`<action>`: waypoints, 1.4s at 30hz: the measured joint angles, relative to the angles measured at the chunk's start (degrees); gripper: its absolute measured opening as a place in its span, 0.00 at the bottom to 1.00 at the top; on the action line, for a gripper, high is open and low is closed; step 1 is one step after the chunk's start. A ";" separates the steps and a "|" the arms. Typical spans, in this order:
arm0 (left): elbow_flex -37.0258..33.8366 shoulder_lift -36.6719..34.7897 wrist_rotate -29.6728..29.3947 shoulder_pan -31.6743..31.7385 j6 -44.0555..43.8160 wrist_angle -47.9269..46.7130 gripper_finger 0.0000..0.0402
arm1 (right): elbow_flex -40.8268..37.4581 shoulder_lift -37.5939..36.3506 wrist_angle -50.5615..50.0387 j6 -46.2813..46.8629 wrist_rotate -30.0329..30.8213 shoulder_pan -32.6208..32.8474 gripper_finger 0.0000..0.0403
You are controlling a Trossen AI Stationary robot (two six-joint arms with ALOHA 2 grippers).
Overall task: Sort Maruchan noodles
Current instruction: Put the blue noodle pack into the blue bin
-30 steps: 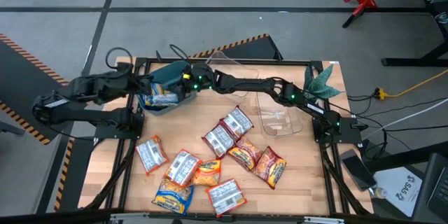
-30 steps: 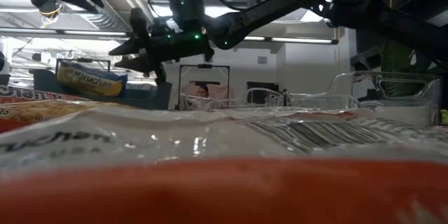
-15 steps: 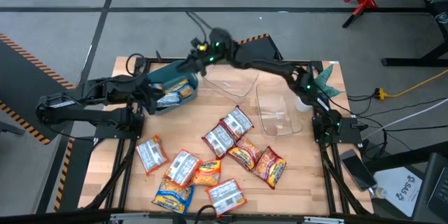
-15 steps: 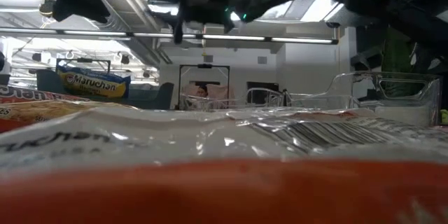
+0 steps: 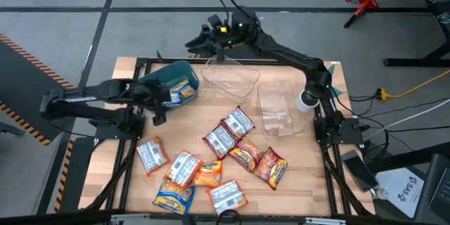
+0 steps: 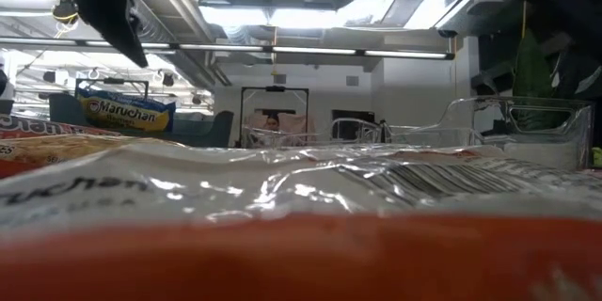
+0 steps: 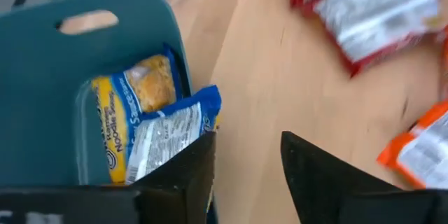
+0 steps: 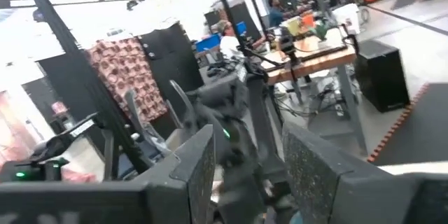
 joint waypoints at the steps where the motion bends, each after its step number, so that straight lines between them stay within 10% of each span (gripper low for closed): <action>1: 0.00 1.17 -0.10 0.00 0.83 -0.16 0.42 | 0.00 -0.36 -0.01 0.01 -0.38 0.02 0.38; 25: -3.32 16.92 -16.67 0.02 1.16 -4.61 0.53 | -0.04 -0.40 -8.83 -3.85 -2.63 0.08 0.38; 42: 2.03 16.22 -15.28 0.58 -6.02 -4.94 0.01 | -0.09 -3.75 -8.72 -2.10 -3.04 -0.02 0.38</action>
